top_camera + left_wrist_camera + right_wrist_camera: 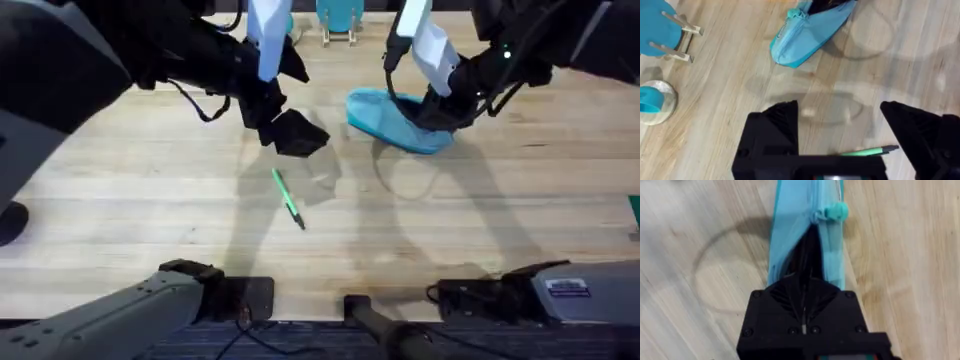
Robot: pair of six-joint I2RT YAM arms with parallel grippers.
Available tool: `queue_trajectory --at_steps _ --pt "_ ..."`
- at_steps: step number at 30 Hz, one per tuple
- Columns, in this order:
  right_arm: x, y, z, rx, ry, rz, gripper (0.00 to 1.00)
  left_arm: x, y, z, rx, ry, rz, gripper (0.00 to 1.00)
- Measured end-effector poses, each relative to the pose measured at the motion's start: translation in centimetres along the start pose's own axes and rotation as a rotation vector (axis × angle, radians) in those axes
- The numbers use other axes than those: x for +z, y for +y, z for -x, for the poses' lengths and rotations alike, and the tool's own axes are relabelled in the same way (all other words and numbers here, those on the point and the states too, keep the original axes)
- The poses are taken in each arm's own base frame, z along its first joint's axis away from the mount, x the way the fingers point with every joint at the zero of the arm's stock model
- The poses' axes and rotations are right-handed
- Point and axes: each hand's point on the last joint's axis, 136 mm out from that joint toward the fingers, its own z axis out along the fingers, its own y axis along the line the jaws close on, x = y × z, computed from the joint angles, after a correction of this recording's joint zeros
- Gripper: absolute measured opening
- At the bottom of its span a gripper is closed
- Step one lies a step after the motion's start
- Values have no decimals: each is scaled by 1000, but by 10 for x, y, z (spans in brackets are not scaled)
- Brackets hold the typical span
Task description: Unzip the bag, pick up the pens from the table one at a time and place them inside, then zip the bag closed.
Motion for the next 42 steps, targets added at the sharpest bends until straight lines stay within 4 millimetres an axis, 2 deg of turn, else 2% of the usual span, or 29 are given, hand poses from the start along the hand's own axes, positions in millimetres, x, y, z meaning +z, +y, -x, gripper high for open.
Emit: queue_trajectory --at_steps 10,13,14,15,19,20,21,34,37,42 --pt "0 4 7 7 -35 22 38 0 0 0 0 0 0 993" --pt "0 4 7 13 -37 22 104 0 0 0 0 0 0 993" --pt "0 4 7 16 -38 22 168 0 0 0 0 0 0 993" --pt "0 4 7 18 -39 22 277 0 0 0 0 0 0 993" --pt "0 4 8 20 -41 22 856 0 0 0 0 0 0 993" --pt "0 4 8 19 -41 23 957 0 0 0 0 0 0 993" --pt "0 4 8 21 -41 23 987 0 0 0 0 0 0 993" --pt "-2 4 9 21 -47 21 997 0 0 0 0 0 0 994" --pt "-15 4 12 20 -65 -4 998 0 0 0 0 0 0 994" --pt "-47 3 22 60 -130 -74 997 0 0 0 0 0 0 993"
